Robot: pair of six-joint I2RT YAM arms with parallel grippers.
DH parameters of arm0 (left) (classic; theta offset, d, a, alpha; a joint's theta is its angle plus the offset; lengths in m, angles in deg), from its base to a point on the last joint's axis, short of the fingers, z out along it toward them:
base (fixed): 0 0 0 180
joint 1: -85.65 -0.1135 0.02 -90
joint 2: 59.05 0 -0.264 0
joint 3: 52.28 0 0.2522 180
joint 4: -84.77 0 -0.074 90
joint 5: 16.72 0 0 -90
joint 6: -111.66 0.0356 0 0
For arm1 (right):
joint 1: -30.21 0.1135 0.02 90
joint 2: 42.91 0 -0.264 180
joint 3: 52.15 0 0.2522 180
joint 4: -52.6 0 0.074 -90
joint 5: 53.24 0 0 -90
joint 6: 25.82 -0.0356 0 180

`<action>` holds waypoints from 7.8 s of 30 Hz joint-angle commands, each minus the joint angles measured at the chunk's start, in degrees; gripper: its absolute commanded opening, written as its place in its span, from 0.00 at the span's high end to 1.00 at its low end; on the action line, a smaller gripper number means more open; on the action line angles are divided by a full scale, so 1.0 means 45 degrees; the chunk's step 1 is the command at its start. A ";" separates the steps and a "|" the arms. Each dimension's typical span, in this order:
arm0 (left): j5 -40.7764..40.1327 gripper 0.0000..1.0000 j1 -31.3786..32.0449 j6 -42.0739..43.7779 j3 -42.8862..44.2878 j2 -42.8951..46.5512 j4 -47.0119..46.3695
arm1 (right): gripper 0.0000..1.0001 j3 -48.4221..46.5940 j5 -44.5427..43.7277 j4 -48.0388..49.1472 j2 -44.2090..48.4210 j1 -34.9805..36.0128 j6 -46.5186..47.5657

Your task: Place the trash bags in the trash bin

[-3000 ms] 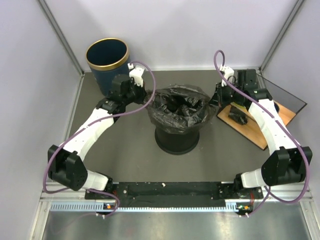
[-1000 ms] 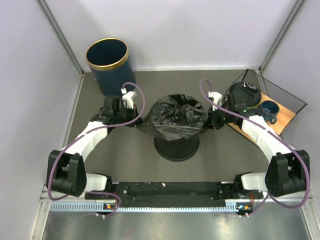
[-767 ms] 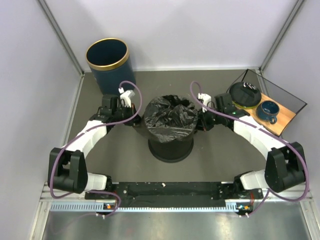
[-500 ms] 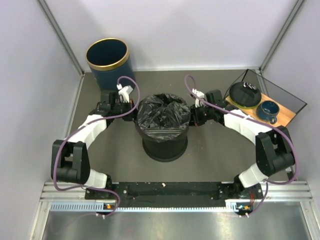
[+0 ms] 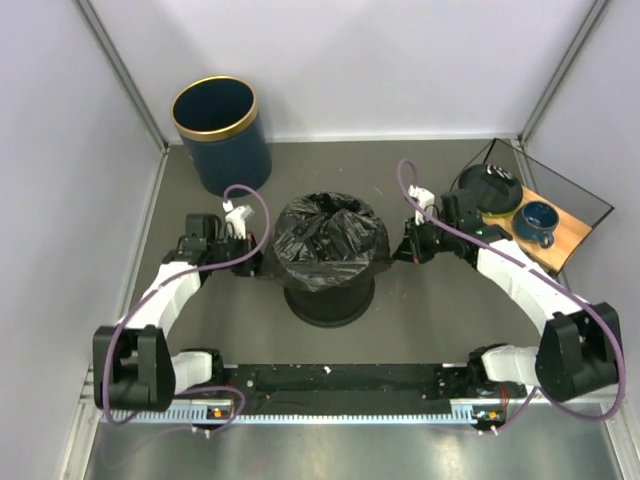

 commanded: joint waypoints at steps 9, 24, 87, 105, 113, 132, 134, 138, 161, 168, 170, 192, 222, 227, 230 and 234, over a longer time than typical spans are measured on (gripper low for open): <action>0.1538 1.00 -0.0020 0.4391 -0.0861 0.4330 -0.0027 | 1.00 0.0420 0.0058 -0.1124 0.1890 0.0042 0.1880; 0.0383 0.26 -0.0350 0.9283 0.1828 0.4897 0.3467 | 0.19 -0.0922 0.1639 -0.2664 0.3137 -0.0583 0.5552; -0.0479 0.28 0.2208 0.9342 0.2827 0.6742 0.6870 | 0.01 -0.2583 0.1580 -0.4972 0.2599 0.0941 0.8582; 0.3076 0.11 0.1094 1.1860 0.3941 0.1717 0.3627 | 0.02 -0.4948 0.3651 -0.5030 -0.0767 0.1545 1.1903; 0.3760 0.30 0.1426 1.2563 0.3901 0.1190 0.3254 | 0.34 -0.5027 0.3807 -0.5030 -0.1138 0.2054 1.2294; 0.1828 1.00 0.0547 1.4361 0.1248 0.1092 0.3567 | 1.00 -0.2354 0.2772 -0.3118 -0.0846 0.0726 0.9973; 0.1731 1.00 0.0508 1.4458 0.0876 0.1014 0.3333 | 1.00 -0.2059 0.2792 -0.2670 -0.0865 0.0668 0.9737; 0.1458 1.00 0.0411 1.4868 0.0309 0.0974 0.3273 | 1.00 -0.0870 0.2714 -0.1692 -0.0865 0.0589 0.8957; 0.2522 0.20 -0.0879 1.0235 0.3062 0.5506 0.4500 | 0.01 -0.2056 0.1894 -0.3292 0.2731 0.0413 0.7627; 0.3953 0.16 -0.0898 1.2699 0.3822 0.2504 0.5364 | 0.01 -0.4302 0.2808 -0.4561 0.0097 0.0394 0.9793; 0.4364 0.08 -0.0879 1.3655 0.3998 0.1973 0.5402 | 0.01 -0.4712 0.3258 -0.4600 -0.0277 0.0433 1.0396; 0.4565 1.00 0.0586 1.5492 0.3788 0.0407 0.5459 | 1.00 -0.4481 0.3515 -0.4581 -0.1218 0.1527 1.1669; 0.3234 0.19 -0.1016 1.6574 0.3959 0.1675 0.8314 | 0.11 -0.2659 0.2928 -0.4463 0.0950 0.0394 1.0264; 0.4423 0.02 -0.0997 1.4968 0.3803 0.1991 0.5389 | 0.06 -0.3931 0.3708 -0.4425 0.0058 0.0413 1.0106; 0.4776 0.02 -0.0626 1.4030 0.4172 0.1194 0.4506 | 0.03 -0.4751 0.3807 -0.4366 -0.1017 0.0569 1.0419; 0.4777 0.13 0.0115 1.4108 0.4740 0.0195 0.4348 | 0.14 -0.5436 0.3827 -0.4347 -0.1763 0.1057 1.0692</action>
